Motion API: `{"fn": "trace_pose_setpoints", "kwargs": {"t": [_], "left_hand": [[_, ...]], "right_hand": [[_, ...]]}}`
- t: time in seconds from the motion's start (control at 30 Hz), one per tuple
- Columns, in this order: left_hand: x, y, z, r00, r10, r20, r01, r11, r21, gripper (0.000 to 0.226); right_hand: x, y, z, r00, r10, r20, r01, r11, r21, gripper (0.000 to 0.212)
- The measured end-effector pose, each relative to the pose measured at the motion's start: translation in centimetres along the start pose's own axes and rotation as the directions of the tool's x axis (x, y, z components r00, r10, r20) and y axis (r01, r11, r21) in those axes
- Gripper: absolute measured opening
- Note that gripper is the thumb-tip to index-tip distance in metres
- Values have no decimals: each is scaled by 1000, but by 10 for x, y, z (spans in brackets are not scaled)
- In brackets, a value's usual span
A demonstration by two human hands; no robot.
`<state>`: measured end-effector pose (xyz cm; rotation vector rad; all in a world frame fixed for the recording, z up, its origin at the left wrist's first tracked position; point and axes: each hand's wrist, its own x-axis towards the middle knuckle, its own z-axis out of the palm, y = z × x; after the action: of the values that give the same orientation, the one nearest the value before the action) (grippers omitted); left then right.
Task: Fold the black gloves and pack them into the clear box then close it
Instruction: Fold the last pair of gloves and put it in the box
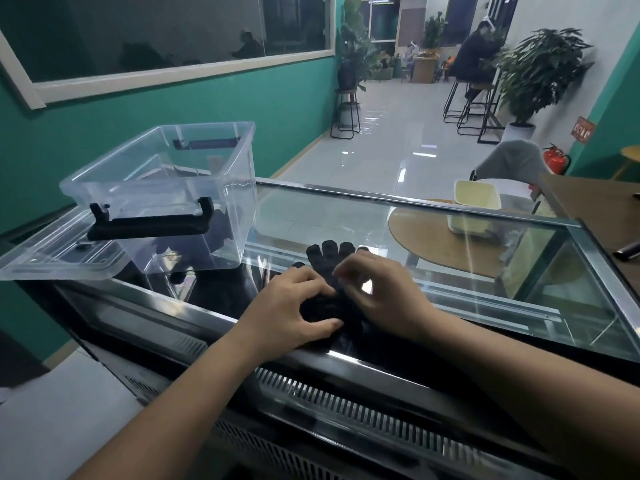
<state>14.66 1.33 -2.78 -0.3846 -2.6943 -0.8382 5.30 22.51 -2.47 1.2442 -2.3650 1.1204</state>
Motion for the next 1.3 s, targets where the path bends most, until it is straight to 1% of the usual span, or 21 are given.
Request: {"fn": "trace_pose_setpoints", "kwargs": {"t": [0.1, 0.2, 0.3, 0.37, 0.43, 0.47, 0.57, 0.6, 0.67, 0.77, 0.83, 0.9, 0.97, 1.07, 1.13, 1.2, 1.3], "left_hand": [[-2, -1, 1, 999, 34, -27, -33, 999, 37, 43], [-3, 0, 2, 998, 17, -63, -15, 999, 36, 36], [-2, -1, 3, 991, -34, -132, 36, 999, 9, 26], [0, -1, 1, 984, -76, -164, 68, 996, -53, 17], [1, 1, -1, 974, -138, -181, 118, 986, -120, 11], [1, 2, -2, 968, -168, -186, 141, 979, -146, 12], [2, 2, -3, 962, -213, -171, 189, 971, -148, 32], [2, 2, -2, 962, -215, -167, 193, 971, -139, 38], [3, 1, -2, 962, -208, -178, 187, 974, -128, 42], [5, -1, 0, 960, -190, -206, 168, 978, -122, 30], [5, -1, 1, 957, -182, -226, 158, 980, -119, 19], [5, -2, 3, 949, -190, -251, 168, 980, -106, 15], [7, -4, 4, 938, -209, -275, 189, 977, -100, 22], [9, -6, 5, 941, -204, -270, 189, 979, -82, 32], [8, -4, 4, 948, -170, -269, 160, 985, -58, 36], [7, -3, 4, 955, -107, -275, 106, 994, -17, 36], [5, -6, 5, 962, -9, -272, 24, 998, 50, 21]], "right_hand": [[-11, -8, -7, 988, -50, 147, 57, 998, -39, 16], [-14, -11, -14, 955, -71, 288, 100, 991, -86, 34], [-13, -12, -12, 941, -88, 327, 141, 980, -141, 53], [-12, -8, -5, 952, -83, 294, 137, 976, -168, 54], [-9, -3, 0, 973, -47, 227, 83, 985, -150, 44], [-7, -1, 1, 983, -14, 186, 37, 992, -124, 38], [-1, 1, 1, 995, 58, 84, -56, 998, -20, 24], [0, 0, 1, 995, 78, 61, -79, 997, 5, 22], [2, 0, 1, 990, 138, 23, -139, 989, 50, 24], [3, -1, 0, 968, 251, -10, -246, 954, 173, 26], [4, -3, -1, 958, 287, -25, -276, 939, 204, 25], [4, -3, 0, 955, 292, -41, -280, 942, 185, 25], [5, -1, 2, 957, 286, -46, -277, 951, 141, 24], [6, 2, 5, 970, 236, -49, -235, 972, 27, 26], [6, 4, 6, 982, 175, -74, -177, 984, -25, 29], [7, 7, 7, 989, 116, -91, -124, 989, -80, 29], [7, 8, 9, 998, 22, -66, -33, 985, -167, 19]]}}
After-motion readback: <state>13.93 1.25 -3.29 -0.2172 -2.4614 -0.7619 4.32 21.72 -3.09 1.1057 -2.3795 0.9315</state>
